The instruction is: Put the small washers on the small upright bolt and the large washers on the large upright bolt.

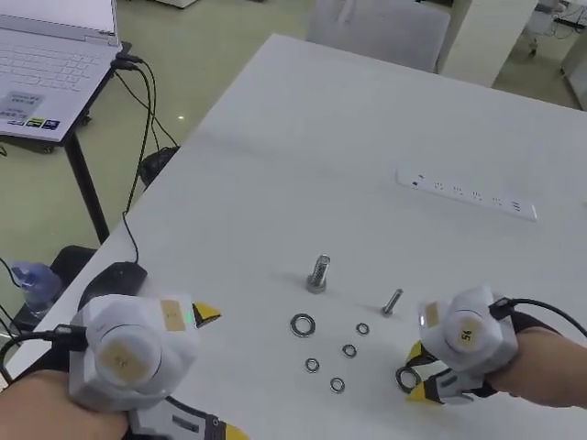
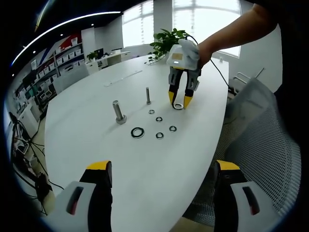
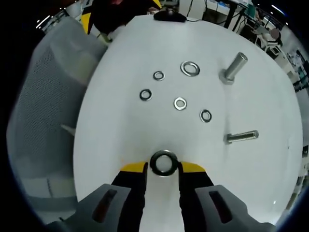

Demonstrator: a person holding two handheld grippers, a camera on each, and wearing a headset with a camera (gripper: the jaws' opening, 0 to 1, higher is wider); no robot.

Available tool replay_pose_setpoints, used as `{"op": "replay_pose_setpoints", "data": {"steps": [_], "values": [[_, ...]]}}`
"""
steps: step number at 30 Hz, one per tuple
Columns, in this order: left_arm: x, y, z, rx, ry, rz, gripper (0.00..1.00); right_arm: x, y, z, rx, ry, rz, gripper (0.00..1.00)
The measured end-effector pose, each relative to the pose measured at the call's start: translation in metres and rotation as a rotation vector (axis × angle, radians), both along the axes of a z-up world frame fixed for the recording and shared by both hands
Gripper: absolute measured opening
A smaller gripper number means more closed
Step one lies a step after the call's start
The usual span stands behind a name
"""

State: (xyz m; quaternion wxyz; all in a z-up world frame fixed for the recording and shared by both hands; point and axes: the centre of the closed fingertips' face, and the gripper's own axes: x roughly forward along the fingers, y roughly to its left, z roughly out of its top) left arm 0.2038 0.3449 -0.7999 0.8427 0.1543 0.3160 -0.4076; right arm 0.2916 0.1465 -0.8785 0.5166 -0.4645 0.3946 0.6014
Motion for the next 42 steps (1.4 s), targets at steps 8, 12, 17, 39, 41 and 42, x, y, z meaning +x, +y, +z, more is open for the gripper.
{"op": "replay_pose_setpoints", "data": {"steps": [8, 12, 17, 39, 41, 42], "values": [[-0.002, 0.003, 0.002, -0.017, 0.007, 0.019, 0.82, 0.001, 0.0, 0.0, -0.037, -0.014, -0.024, 0.24], [-0.002, 0.002, 0.001, -0.015, 0.011, 0.014, 0.8, 0.002, 0.0, 0.0, -0.05, -0.012, -0.031, 0.22], [0.0, -0.001, 0.004, -0.02, 0.007, 0.013, 0.8, 0.002, 0.0, 0.001, -0.053, -0.012, -0.037, 0.21], [0.002, 0.005, 0.002, 0.005, 0.003, 0.007, 0.8, 0.0, 0.005, 0.023, -0.072, 0.032, -0.086, 0.21], [0.003, 0.005, 0.002, 0.005, 0.001, 0.003, 0.81, 0.004, 0.005, 0.029, -0.074, 0.022, -0.087, 0.21], [0.003, 0.005, 0.002, 0.002, 0.003, 0.005, 0.82, 0.005, 0.005, 0.031, -0.074, 0.023, -0.091, 0.21]]}}
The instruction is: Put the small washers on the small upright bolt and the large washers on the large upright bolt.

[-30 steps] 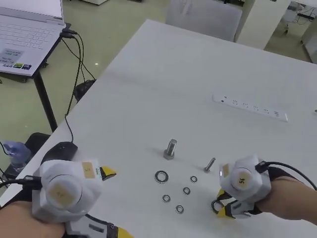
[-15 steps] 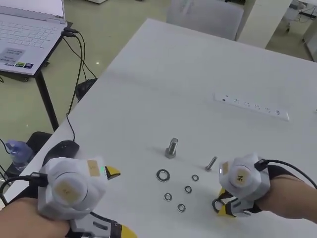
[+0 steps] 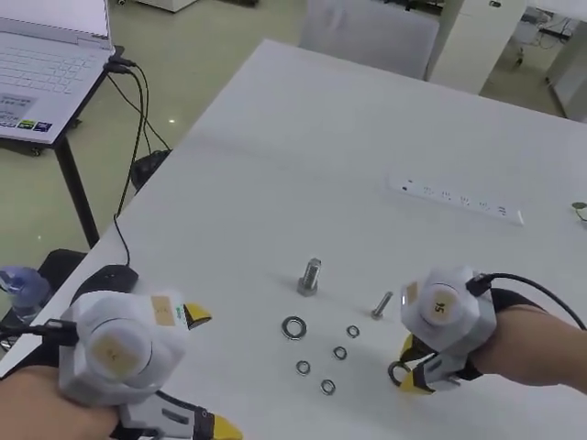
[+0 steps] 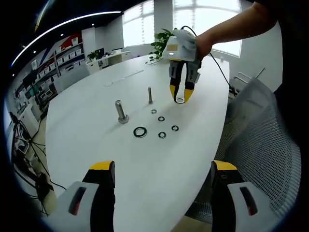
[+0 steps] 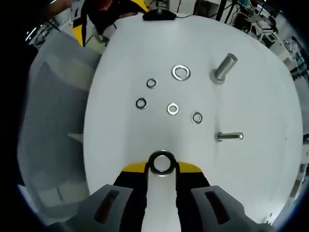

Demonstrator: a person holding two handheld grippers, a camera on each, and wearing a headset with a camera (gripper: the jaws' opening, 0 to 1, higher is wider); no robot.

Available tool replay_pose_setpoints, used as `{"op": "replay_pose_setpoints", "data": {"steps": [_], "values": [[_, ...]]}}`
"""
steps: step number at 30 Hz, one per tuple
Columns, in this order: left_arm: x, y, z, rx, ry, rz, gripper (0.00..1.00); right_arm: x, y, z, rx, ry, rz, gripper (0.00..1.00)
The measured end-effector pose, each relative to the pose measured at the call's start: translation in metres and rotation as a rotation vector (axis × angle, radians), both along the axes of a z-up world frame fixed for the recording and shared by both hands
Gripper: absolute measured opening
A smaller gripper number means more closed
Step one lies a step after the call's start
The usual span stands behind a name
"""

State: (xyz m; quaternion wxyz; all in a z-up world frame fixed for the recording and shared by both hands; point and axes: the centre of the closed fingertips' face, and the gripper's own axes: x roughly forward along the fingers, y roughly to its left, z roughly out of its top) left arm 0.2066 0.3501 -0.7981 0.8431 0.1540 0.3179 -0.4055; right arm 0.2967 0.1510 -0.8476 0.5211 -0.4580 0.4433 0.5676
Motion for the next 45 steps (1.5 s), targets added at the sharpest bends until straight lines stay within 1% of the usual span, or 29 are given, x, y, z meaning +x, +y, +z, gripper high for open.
{"op": "replay_pose_setpoints", "data": {"steps": [3, 5, 6, 8, 10, 12, 14, 20, 23, 32, 39, 45], "values": [[0.0, 0.0, -0.001, -0.003, 0.004, 0.001, 0.84, 0.003, 0.002, 0.011, 0.007, 0.007, -0.016, 0.21], [-0.002, -0.001, -0.003, -0.003, 0.016, -0.001, 0.85, 0.003, 0.002, 0.016, 0.002, 0.009, -0.017, 0.21], [-0.002, -0.001, -0.003, -0.002, 0.018, -0.003, 0.86, 0.004, 0.003, 0.02, 0.003, 0.009, -0.018, 0.21], [-0.003, -0.001, -0.003, -0.001, 0.014, -0.007, 0.86, 0.004, 0.005, 0.026, 0.003, 0.016, -0.018, 0.21], [-0.003, -0.001, -0.003, -0.005, 0.019, -0.006, 0.86, 0.007, 0.009, 0.035, 0.008, 0.013, -0.021, 0.21], [-0.001, 0.0, -0.003, -0.004, 0.015, 0.001, 0.86, 0.009, 0.011, 0.04, 0.013, 0.009, -0.022, 0.21], [-0.001, 0.002, -0.003, 0.001, 0.02, 0.002, 0.85, 0.011, 0.015, 0.046, 0.015, 0.004, -0.019, 0.22], [0.002, 0.003, 0.001, -0.006, 0.005, 0.008, 0.84, 0.018, 0.025, 0.06, 0.017, -0.011, 0.005, 0.22], [0.003, 0.003, 0.001, -0.009, 0.004, 0.008, 0.85, 0.023, 0.031, 0.067, 0.018, -0.02, 0.017, 0.22], [0.003, 0.003, 0.0, -0.008, 0.002, 0.011, 0.84, 0.036, 0.042, 0.079, 0.027, -0.03, 0.025, 0.22], [0.001, 0.003, -0.001, -0.006, 0.002, 0.008, 0.84, 0.04, 0.054, 0.083, 0.038, -0.036, 0.034, 0.22], [0.001, 0.004, -0.003, -0.004, 0.001, 0.013, 0.84, 0.051, 0.065, 0.085, 0.043, -0.039, 0.024, 0.22]]}}
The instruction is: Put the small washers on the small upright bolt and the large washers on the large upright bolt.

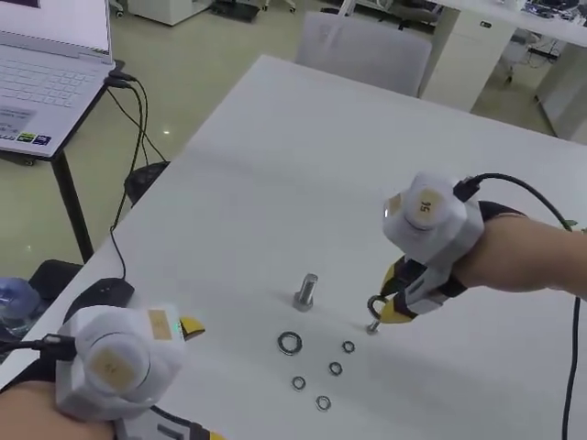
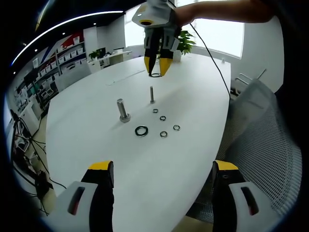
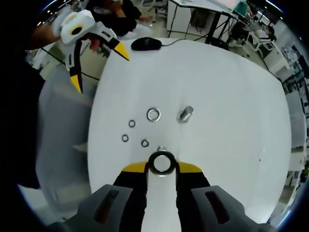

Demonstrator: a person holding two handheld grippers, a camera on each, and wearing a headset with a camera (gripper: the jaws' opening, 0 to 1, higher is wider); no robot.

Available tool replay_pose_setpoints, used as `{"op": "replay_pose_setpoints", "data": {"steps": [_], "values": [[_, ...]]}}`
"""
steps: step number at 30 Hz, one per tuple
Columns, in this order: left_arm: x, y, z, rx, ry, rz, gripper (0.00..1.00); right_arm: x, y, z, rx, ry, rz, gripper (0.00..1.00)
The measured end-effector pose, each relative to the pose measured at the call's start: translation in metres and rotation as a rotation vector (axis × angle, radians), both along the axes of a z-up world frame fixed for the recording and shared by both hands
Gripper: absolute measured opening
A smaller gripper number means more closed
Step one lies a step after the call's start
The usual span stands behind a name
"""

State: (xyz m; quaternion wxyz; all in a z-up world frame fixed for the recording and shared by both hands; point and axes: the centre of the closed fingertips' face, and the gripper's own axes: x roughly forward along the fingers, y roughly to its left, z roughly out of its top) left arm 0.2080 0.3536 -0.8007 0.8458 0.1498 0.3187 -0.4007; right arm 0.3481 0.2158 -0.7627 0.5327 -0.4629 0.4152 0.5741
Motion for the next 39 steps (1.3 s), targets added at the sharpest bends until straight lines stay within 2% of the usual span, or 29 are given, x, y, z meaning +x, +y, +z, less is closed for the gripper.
{"op": "replay_pose_setpoints", "data": {"steps": [18, 27, 34, 39], "values": [[0.001, 0.0, -0.008, -0.005, 0.018, 0.011, 0.82, 0.027, 0.045, -0.012, 0.011, -0.009, 0.003, 0.22], [0.006, 0.002, -0.008, -0.009, 0.014, 0.02, 0.82, 0.038, 0.063, -0.019, 0.014, -0.017, 0.014, 0.22], [0.007, 0.004, -0.008, -0.019, 0.016, 0.037, 0.85, 0.034, 0.072, -0.024, 0.007, -0.018, 0.026, 0.22], [0.007, 0.005, -0.01, -0.023, 0.022, 0.042, 0.87, 0.038, 0.08, -0.031, -0.002, -0.023, 0.038, 0.22]]}}
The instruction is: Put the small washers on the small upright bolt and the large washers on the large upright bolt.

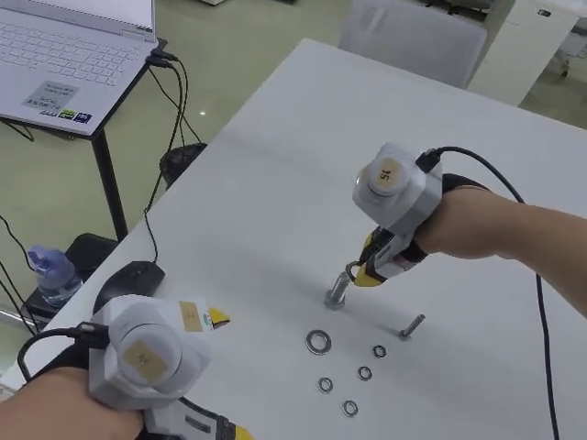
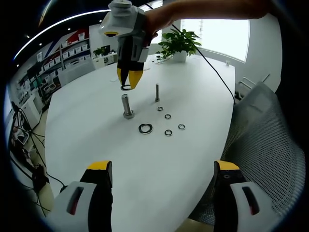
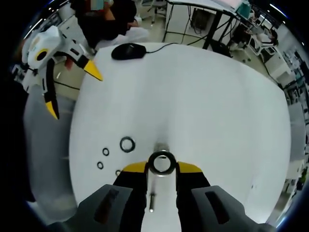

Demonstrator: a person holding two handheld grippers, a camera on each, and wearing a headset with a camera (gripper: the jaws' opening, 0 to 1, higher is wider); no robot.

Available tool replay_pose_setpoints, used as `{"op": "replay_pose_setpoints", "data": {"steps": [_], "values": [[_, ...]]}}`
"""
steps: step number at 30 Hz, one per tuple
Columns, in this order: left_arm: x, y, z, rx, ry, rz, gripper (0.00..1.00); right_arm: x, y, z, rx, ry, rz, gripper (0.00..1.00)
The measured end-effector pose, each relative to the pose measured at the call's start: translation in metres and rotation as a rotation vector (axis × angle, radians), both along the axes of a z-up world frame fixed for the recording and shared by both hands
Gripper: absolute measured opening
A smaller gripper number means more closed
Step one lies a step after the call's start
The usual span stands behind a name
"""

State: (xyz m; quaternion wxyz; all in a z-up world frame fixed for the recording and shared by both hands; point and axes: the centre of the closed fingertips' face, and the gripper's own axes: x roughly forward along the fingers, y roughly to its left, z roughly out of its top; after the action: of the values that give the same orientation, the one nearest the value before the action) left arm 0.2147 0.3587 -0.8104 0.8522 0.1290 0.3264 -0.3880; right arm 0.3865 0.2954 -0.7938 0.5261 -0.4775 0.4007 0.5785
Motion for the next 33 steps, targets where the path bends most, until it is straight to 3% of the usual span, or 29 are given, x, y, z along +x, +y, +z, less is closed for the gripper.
{"op": "replay_pose_setpoints", "data": {"steps": [8, 22, 25, 28, 33], "values": [[-0.001, 0.001, -0.003, -0.003, 0.01, -0.001, 0.86, -0.002, 0.01, -0.006, -0.016, 0.009, 0.02, 0.22], [0.003, 0.004, -0.001, -0.003, 0.002, 0.003, 0.84, 0.003, 0.006, -0.025, -0.059, 0.01, 0.038, 0.22], [0.003, 0.003, -0.002, 0.0, 0.003, -0.001, 0.84, 0.003, 0.006, -0.027, -0.055, 0.009, 0.035, 0.22], [0.003, 0.001, 0.001, -0.027, 0.006, 0.007, 0.83, 0.002, 0.006, -0.03, -0.053, 0.01, 0.035, 0.22], [0.002, 0.0, -0.001, -0.018, 0.006, 0.008, 0.83, -0.002, 0.006, -0.037, -0.056, 0.017, 0.032, 0.22]]}}
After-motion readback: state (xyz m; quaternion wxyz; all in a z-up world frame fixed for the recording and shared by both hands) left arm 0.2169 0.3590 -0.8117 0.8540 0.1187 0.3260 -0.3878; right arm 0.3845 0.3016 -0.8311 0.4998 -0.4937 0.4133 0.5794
